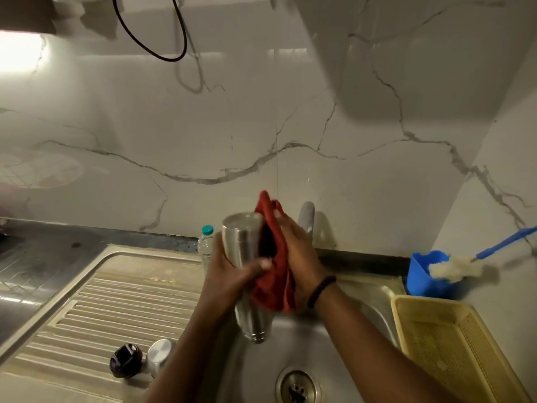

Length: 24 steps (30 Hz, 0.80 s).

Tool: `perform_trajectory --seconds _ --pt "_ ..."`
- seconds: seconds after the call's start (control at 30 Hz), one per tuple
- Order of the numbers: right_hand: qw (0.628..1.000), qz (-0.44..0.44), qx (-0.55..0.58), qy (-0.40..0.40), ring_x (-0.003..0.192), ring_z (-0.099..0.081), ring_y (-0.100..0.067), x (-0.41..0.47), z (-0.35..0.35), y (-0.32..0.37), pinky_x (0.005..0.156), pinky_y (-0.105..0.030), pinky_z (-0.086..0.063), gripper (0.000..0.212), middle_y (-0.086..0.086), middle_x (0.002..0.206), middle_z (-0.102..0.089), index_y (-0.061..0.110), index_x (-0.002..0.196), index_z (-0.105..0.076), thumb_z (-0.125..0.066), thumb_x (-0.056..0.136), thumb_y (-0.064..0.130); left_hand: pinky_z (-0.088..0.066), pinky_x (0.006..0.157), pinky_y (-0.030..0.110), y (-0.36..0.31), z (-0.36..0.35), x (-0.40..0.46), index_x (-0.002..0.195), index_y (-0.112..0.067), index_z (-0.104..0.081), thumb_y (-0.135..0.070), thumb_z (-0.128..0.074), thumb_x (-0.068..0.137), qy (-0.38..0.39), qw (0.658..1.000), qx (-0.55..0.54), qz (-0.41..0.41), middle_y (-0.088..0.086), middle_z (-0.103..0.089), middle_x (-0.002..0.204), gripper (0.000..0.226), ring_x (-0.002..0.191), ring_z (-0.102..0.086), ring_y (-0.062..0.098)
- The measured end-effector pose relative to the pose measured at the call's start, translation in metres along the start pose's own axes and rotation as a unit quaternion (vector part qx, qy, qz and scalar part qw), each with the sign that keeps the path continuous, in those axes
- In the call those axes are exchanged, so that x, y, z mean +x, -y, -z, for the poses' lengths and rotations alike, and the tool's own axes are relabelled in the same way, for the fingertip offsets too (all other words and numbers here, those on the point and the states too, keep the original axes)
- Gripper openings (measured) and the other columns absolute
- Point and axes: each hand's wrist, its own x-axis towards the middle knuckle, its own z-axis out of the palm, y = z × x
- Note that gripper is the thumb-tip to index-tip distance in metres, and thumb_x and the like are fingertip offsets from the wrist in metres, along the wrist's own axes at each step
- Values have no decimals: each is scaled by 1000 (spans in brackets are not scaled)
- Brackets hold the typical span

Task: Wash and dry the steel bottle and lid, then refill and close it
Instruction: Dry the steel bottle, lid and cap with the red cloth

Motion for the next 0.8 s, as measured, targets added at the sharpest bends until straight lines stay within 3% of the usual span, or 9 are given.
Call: perform_trajectory --seconds 0.07,0.1,0.17,0.23,0.33,0.47,0.57,0.67,0.8 --pt "998 17 -49 24 124 -38 20 -12 -11 -19 106 -8 -31 29 30 134 -46 53 131 -38 -34 103 45 -58 90 49 -5 1 11 130 -20 -50 -67 -87 47 -57 997 -54 24 12 -66 118 102 106 -69 30" --pt "998 10 -64 24 120 -45 17 -16 -17 -27 99 -7 -37 29 28 132 -48 52 130 -38 -33 102 47 -57 92 50 -8 -1 14 129 -20 -51 -73 -84 46 -83 994 -60 37 14 -66 117 104 105 -69 32" --pt "996 -12 -79 30 115 -58 -1 -21 -23 -41 92 -21 -51 41 15 134 -53 50 137 -36 -33 97 59 -57 88 47 -6 -2 16 130 -18 -50 -75 -83 45 -128 986 -88 58 15 -65 114 108 102 -68 33" --pt "990 -5 -131 59 117 -56 -6 -27 -17 -52 95 -32 -53 53 18 141 -45 53 145 -22 -34 94 63 -58 77 42 -2 3 16 137 -16 -47 -71 -85 48 -183 967 -161 77 13 -64 107 111 93 -69 30" --pt "959 86 -262 70 131 -42 -6 -40 -6 -59 100 -28 -48 61 22 148 -26 48 146 -12 -41 94 61 -59 77 45 8 15 17 141 -14 -44 -67 -87 50 -273 904 -299 138 15 -64 112 114 98 -70 32" --pt "815 351 -459 43 138 -32 -18 -40 11 -74 106 -30 -38 52 -3 154 -23 28 138 -35 -43 96 57 -60 75 49 16 15 6 135 -14 -46 -74 -79 58 -317 810 -410 273 21 -67 116 103 94 -73 36" --pt "742 411 -530 22 129 -44 -27 -34 24 -84 104 -37 -41 52 -10 146 -37 23 135 -42 -44 96 56 -59 70 50 18 7 0 133 -14 -43 -71 -74 68 -338 782 -436 292 21 -66 114 91 97 -69 37" --pt "787 347 -504 -81 108 -58 -23 -39 18 -93 85 -31 -55 52 -11 126 -56 18 132 -46 -45 96 56 -57 77 51 16 -2 2 136 -15 -43 -65 -72 74 -350 791 -439 243 18 -66 113 85 99 -68 35" --pt "934 85 -253 -239 71 -63 -7 -45 -6 -74 56 -15 -51 54 6 86 -64 30 108 -56 -23 92 70 -55 88 50 9 -11 6 138 -21 -45 -64 -64 80 -352 818 -413 190 13 -67 111 74 101 -68 32"
